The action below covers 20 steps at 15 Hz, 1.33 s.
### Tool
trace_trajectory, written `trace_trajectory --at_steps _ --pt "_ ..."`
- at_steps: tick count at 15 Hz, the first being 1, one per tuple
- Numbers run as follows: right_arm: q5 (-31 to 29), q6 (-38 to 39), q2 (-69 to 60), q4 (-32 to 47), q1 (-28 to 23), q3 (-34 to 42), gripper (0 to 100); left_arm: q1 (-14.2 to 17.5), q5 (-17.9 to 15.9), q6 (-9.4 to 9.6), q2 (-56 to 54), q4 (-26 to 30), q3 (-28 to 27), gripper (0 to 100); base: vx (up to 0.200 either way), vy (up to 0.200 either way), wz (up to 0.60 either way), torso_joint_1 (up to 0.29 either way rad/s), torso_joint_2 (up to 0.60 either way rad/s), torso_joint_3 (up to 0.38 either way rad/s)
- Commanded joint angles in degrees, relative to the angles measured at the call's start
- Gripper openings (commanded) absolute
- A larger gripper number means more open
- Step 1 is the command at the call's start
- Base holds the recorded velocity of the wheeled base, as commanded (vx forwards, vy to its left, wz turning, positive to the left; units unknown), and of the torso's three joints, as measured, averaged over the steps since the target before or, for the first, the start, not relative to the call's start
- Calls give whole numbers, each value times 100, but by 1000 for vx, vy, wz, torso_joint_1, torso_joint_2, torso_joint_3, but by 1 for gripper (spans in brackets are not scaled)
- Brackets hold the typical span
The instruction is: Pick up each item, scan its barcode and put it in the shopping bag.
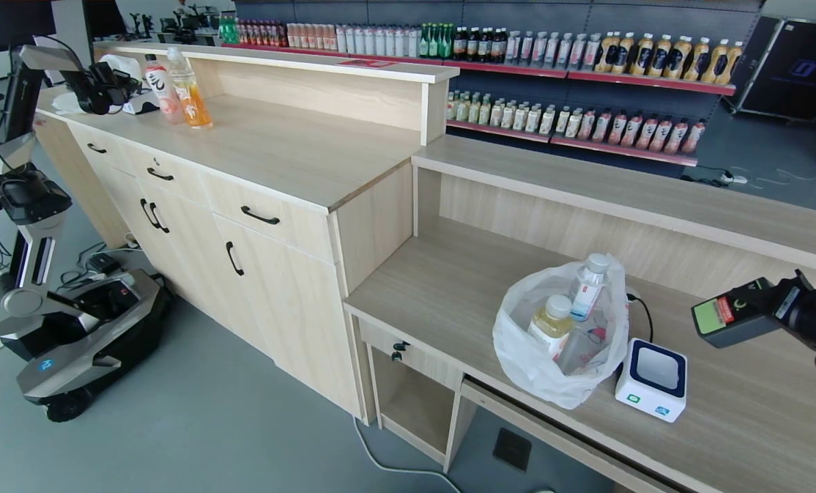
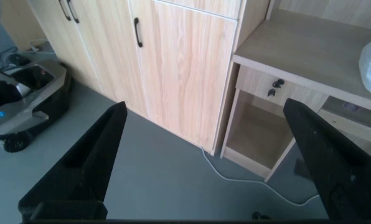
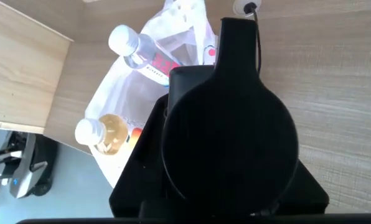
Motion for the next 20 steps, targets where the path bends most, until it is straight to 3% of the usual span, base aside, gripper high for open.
trace_trajectory --at_steps 1,9,20 --pt "214 -19 360 -85 -2 50 0 -1 0 0 -2 0 0 100 0 0 0 0 0 0" --pt "302 -625 879 -287 15 323 0 -1 0 0 -2 0 0 100 0 0 0 0 0 0" --pt "293 -546 1485 -761 51 156 0 -1 0 0 -2 0 0 100 0 0 0 0 0 0"
